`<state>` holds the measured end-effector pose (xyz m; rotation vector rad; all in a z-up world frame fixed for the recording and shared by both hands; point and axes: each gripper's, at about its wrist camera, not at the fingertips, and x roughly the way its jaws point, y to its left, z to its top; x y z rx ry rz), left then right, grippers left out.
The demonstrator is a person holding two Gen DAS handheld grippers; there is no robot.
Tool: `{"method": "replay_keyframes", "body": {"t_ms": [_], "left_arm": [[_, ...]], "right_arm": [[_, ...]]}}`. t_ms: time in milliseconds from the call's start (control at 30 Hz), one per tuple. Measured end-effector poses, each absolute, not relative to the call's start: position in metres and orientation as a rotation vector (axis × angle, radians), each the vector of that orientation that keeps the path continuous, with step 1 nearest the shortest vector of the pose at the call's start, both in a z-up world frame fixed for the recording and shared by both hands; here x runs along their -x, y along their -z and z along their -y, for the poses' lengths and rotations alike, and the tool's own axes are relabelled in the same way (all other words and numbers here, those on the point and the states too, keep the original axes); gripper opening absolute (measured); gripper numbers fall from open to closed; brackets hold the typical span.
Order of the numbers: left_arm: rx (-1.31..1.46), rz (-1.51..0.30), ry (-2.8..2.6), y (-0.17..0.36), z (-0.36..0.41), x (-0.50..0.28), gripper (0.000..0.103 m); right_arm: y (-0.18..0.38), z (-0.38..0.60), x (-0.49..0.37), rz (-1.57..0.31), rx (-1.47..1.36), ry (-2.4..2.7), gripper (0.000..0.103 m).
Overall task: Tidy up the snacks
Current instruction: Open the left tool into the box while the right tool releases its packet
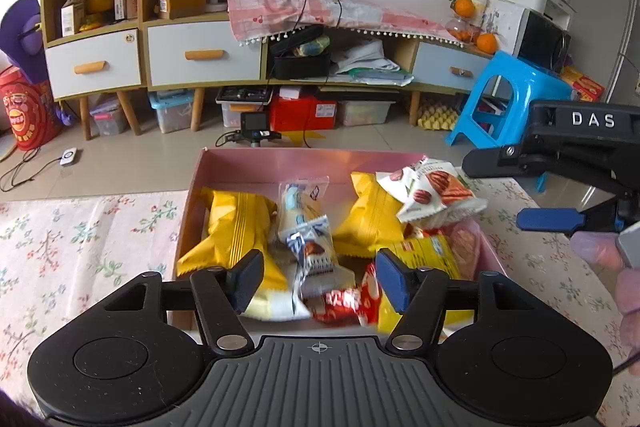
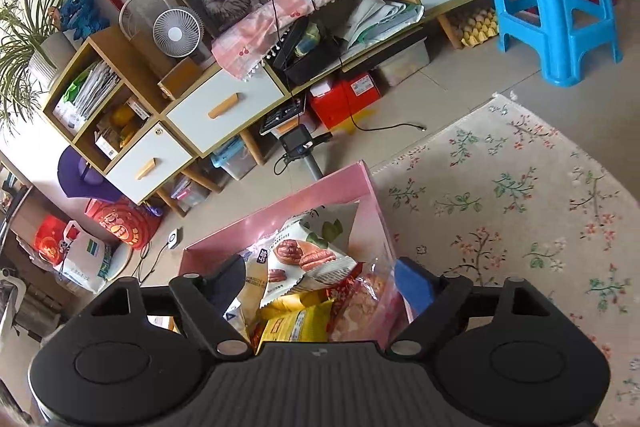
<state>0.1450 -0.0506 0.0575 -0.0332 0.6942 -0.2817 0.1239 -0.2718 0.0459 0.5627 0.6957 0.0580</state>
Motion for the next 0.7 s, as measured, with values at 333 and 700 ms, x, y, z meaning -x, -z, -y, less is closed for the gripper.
{"method": "replay_keyframes", "body": {"t_ms": [333,700], "left_arm": [[-0.034,-0.713,0.286,-0.066,0.034,-0.102,0.070],[-0.040,-0.770,0.287,-0.063,0.008,-0.065,0.085]], "right_arm": [[-0.054,0.271,-0.093,-0.727,-0.502,-0.034,0.081],[-0.060,0.256,-0.064,-0.799,-0.405,-0.003,0.088]]}}
